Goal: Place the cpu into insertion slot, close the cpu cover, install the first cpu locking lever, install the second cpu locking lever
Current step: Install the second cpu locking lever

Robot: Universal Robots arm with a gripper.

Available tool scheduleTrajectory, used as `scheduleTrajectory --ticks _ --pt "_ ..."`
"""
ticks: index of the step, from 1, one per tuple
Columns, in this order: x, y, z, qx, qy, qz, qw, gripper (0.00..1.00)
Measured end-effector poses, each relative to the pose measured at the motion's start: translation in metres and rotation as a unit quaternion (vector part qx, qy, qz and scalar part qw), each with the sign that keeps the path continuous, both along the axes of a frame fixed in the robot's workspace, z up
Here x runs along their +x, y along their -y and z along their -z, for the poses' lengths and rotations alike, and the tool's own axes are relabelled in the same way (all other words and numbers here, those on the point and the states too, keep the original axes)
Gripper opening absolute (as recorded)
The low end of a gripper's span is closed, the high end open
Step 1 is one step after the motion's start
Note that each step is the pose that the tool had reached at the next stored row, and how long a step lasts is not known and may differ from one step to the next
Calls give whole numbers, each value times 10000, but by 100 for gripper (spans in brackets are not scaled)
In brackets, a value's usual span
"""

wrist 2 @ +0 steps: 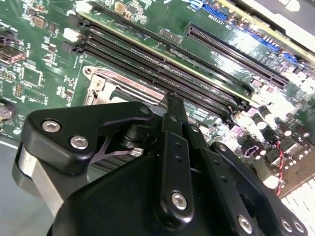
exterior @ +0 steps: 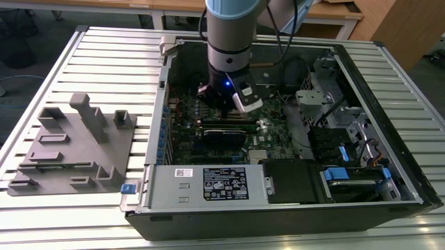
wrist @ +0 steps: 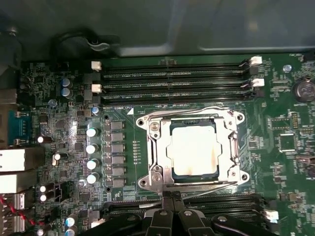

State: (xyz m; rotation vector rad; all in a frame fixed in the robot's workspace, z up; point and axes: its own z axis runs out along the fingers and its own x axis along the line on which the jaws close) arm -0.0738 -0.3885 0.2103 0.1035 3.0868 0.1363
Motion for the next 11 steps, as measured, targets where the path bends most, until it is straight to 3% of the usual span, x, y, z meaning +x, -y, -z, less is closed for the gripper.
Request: scheduleTrajectory --ticks 11 --pt "-67 2 46 19 -4 6 10000 11"
